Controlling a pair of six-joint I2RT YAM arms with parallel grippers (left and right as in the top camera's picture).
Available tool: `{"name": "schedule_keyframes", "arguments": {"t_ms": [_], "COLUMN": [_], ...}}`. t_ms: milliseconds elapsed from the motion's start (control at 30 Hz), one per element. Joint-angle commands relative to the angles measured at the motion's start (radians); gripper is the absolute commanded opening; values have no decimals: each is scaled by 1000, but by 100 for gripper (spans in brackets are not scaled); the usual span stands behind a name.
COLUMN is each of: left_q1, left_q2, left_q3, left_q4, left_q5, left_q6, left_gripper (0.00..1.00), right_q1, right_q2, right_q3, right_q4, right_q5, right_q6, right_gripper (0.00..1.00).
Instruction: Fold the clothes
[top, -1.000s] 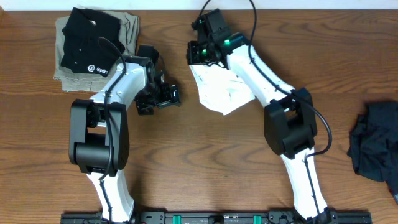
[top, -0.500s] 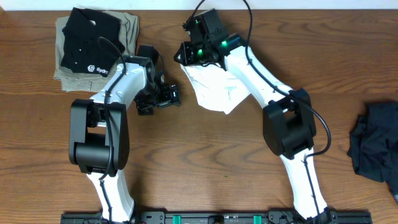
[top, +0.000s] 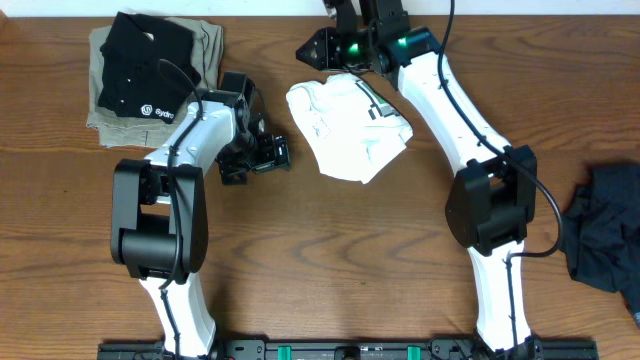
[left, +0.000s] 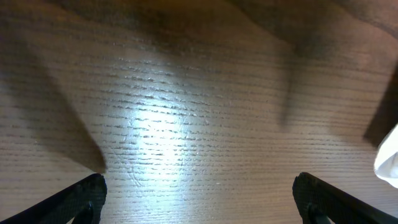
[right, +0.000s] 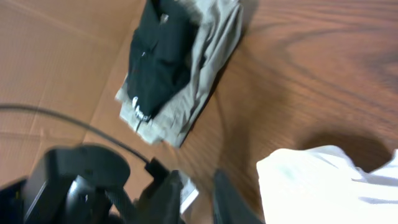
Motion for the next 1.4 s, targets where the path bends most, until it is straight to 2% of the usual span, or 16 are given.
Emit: {"name": "schedule_keyframes", "arguments": {"t_ms": [0,167,500,700,833,1033,1200,1367], "left_q1": [4,4,4,4,4,4,4,4], "left_q2": [-20,-20,-20,-20,-20,-20,-20,-20], "left_q3": [-6,-6,-6,-6,-6,-6,-6,-6], "left_q4": [-11,-6,-15,-14,-18,-19,-25,-24], "left_q5": [5,5,5,5,5,5,5,5], "left_q6": [6,5,5,5,5,5,5,5], "left_gripper": [98,98,97,97,97,97,97,97], "right_q1": [-6,-4,48,89,88,42,-18,-68], "right_q2": [-19,35,225,264,247,121,-7,-33], "right_q3": [13,4,4,4,8,13,13,11], "right_q4": [-13,-44,-19,-15,3,-51,-211,-392], "right_q5": [178,206,99,47,24,21,63,82], "right_q6": [52,52,68,36,37,36,-31,-102], "right_gripper": [10,1,1,1,1,1,1,1]}}
